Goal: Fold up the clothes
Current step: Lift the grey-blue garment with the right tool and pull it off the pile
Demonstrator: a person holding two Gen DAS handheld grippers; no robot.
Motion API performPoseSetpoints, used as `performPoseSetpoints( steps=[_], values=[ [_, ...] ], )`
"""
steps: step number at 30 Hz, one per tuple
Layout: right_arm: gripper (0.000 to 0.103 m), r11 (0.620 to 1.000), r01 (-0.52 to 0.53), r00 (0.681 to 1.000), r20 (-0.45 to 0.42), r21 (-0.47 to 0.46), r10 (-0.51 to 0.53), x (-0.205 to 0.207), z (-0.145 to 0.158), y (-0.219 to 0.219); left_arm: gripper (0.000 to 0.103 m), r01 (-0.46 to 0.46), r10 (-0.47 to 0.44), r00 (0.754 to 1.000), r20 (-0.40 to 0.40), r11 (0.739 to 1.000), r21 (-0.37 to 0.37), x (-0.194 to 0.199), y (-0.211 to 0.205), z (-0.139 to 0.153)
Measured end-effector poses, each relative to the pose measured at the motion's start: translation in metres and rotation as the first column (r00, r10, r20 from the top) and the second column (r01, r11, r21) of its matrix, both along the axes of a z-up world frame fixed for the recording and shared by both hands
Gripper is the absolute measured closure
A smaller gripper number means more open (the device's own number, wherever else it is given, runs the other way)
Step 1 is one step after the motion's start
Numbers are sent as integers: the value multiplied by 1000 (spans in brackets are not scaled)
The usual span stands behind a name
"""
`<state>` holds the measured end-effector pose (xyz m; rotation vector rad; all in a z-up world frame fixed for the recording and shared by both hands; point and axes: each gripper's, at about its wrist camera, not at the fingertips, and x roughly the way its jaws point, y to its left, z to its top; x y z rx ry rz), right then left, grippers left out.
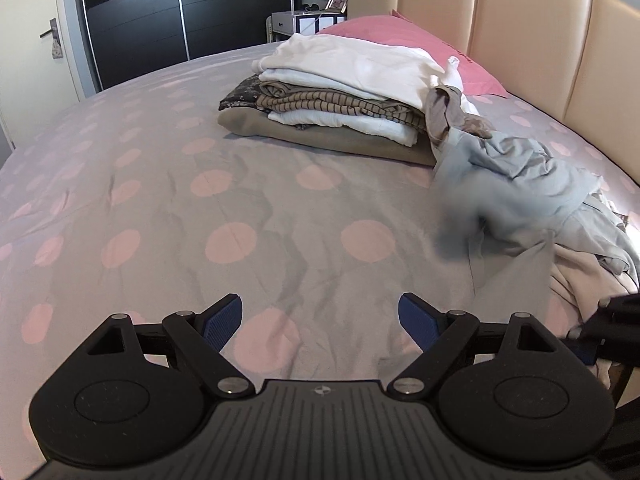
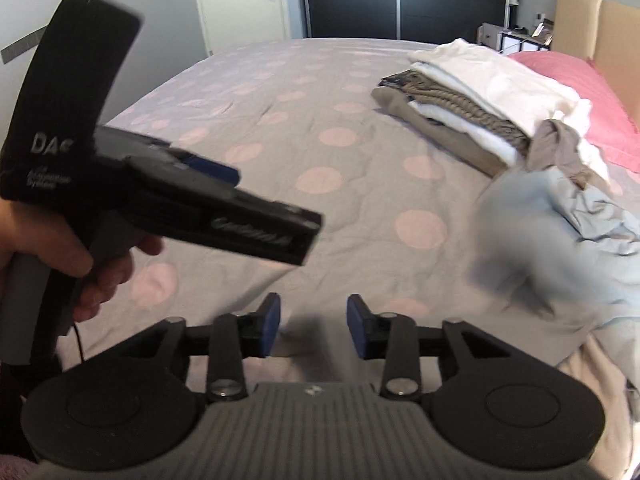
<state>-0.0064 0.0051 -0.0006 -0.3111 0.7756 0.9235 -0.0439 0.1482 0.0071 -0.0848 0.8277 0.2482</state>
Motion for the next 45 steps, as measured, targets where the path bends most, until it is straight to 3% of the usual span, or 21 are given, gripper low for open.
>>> performPoseSetpoints(
  steps=[8,14,16,19,21,26,30,34,38,42,45],
  values=[
    [62,988,140,990,29,-70,-139,66,-6,-39,17,81,-82,997,-8,995,-49,27,-19,-17],
    [60,961,262,964,81,-90,-255,133,-11,-67,17,130,-134,990,-35,986,-102,73,-34,-38],
    [53,954,286,955,108,-88,-276,153,-14,-72,17,130,-137,990,-42,983,-131,90,-35,-47],
    [52,951,301,951,95,-78,-293,172,-21,-76,17,129,-141,988,-59,975,-180,118,-36,-65],
    [52,953,290,956,72,-83,-285,178,-30,-74,20,137,-155,985,-70,969,-207,134,-38,-76],
    [52,967,219,972,111,-128,-205,175,-47,-62,26,190,-218,970,-109,957,-220,158,-42,-98],
    [52,978,135,983,146,-156,-112,165,-59,-42,43,175,-206,967,-152,965,-195,162,-29,-103],
    [52,986,28,989,148,-164,-4,155,-70,-14,43,145,-168,973,-156,978,-150,159,-11,-99],
    [49,976,-15,990,136,-217,45,158,-88,15,43,121,-143,976,-163,984,-134,157,6,-96],
    [49,955,30,993,117,-295,5,173,-110,27,43,115,-136,978,-159,985,-132,152,18,-92],
    [55,943,88,994,95,-322,-60,188,-121,26,43,116,-135,979,-155,985,-126,149,24,-89]
  ],
)
